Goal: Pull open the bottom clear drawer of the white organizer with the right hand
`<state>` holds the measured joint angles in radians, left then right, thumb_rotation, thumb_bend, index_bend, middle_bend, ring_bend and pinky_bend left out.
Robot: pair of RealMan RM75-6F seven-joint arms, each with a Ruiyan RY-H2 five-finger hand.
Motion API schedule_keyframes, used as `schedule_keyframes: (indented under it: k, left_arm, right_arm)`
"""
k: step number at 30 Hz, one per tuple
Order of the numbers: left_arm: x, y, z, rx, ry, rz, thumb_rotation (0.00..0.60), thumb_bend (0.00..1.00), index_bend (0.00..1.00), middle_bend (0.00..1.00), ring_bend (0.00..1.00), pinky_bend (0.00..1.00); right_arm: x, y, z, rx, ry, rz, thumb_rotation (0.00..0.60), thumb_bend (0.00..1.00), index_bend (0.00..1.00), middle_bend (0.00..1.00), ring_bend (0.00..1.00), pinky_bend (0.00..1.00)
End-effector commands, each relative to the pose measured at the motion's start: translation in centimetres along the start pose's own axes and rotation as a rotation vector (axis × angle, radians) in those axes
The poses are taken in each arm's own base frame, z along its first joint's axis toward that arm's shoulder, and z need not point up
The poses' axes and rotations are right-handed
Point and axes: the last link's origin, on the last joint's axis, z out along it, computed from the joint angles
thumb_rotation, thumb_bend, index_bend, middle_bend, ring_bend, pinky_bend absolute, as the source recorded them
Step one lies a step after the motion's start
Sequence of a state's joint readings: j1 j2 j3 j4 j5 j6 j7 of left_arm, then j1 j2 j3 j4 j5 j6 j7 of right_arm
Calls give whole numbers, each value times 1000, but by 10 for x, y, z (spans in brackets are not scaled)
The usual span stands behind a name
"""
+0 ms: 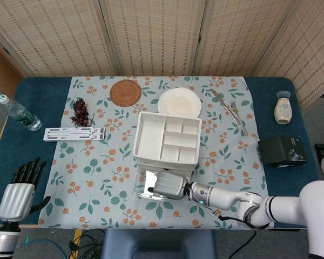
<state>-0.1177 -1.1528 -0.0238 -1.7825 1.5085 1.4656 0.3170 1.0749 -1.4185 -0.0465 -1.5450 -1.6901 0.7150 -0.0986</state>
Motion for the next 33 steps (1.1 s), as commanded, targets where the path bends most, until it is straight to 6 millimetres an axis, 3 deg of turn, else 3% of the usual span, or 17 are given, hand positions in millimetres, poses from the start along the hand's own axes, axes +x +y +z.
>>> schedule_keyframes:
  k: [1,33]
  left_arm:
    - [0,0,0,0,-1,0,600,200,25,0,54,92]
    - [-1,2,2,-4,-7,4,600,200,25,0,54,93]
  right_arm:
    - [-1,0,0,-3,9,18,600,334,350,970,1000,1000]
    - [-3,1,3,-10,62,36,600,391,591,986,1000,1000]
